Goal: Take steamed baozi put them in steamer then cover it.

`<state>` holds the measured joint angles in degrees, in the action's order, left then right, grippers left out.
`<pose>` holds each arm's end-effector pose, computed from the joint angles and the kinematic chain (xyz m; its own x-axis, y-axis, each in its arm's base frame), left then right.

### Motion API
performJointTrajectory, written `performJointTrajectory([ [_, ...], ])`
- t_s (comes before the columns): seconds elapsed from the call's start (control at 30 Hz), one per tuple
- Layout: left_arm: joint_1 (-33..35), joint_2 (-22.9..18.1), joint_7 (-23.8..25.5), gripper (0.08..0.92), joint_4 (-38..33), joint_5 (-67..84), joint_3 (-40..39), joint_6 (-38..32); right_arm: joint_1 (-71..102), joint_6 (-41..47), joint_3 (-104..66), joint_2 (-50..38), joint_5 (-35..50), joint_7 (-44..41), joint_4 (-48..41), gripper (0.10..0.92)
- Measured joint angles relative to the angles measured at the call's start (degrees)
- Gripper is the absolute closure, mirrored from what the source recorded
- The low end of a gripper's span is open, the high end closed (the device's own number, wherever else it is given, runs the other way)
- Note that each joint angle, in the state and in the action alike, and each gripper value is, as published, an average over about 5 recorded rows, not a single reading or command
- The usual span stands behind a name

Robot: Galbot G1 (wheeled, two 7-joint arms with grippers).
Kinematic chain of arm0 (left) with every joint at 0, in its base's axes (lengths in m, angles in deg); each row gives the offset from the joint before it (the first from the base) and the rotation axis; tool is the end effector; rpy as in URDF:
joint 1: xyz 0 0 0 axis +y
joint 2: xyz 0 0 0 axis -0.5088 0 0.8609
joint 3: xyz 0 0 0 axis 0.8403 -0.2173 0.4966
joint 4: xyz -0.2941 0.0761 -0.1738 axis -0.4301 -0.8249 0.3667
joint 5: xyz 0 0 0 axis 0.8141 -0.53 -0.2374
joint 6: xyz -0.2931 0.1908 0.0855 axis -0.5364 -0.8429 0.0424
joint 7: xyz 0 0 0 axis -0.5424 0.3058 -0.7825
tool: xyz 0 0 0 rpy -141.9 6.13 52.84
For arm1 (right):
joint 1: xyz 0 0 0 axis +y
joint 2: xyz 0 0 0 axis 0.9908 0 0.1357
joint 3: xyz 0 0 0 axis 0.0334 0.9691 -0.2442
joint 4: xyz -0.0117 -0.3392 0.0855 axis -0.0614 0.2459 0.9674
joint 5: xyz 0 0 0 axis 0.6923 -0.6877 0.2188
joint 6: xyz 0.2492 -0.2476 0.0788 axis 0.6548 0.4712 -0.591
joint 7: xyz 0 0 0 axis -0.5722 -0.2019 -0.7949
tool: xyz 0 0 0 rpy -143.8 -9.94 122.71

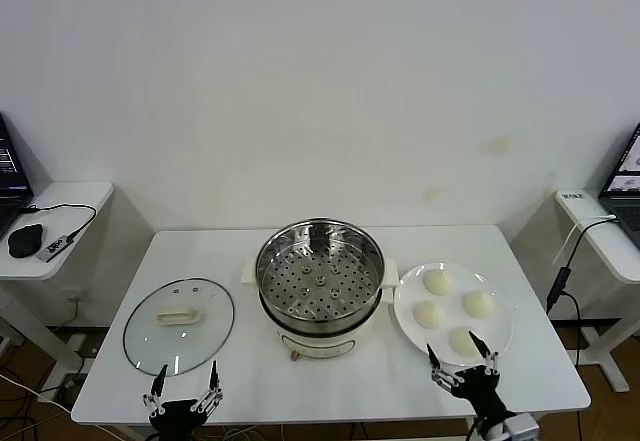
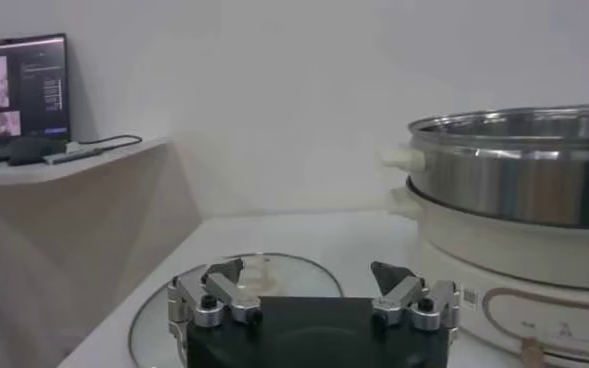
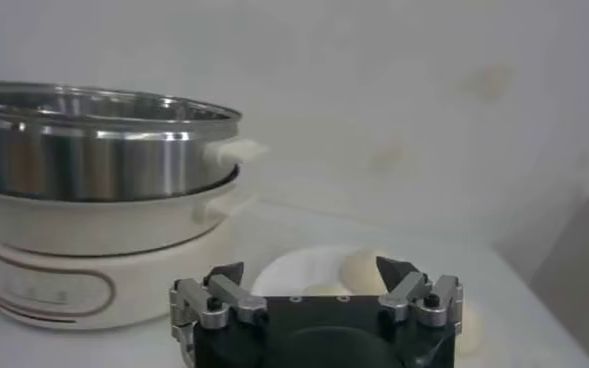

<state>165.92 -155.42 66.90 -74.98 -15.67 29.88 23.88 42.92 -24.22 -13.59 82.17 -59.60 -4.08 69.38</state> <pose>0.1018 0.0205 -0.3281 -0.9673 -0.1500 0.2046 -0.1287 0.9851 0.1139 0.1696 -0.1241 -0.3171 -0.9677 -0.1321 0.2146 -0.2047 0.9088 -0.3635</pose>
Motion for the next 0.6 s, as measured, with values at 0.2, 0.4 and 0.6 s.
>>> performJointTrajectory([
  [0.2, -1.0, 0.5, 0.4, 0.177, -2.0, -1.0, 0.6, 2.6, -4.4, 1.7, -1.3, -6.5, -6.5, -2.6, -2.3, 0.203],
  [0.4, -2.0, 0.7, 2.1, 0.177, -2.5, -3.8, 1.0, 4.6, -12.2, 3.1, 0.6, -16.1, -13.3, -8.7, -6.9, 0.203],
  [0.6, -2.2, 0.4, 2.9, 0.177, -2.7, -6.3, 1.0, 5.8, -25.1, 3.2, 8.9, -25.5, -17.6, -16.3, -13.4, 0.203],
])
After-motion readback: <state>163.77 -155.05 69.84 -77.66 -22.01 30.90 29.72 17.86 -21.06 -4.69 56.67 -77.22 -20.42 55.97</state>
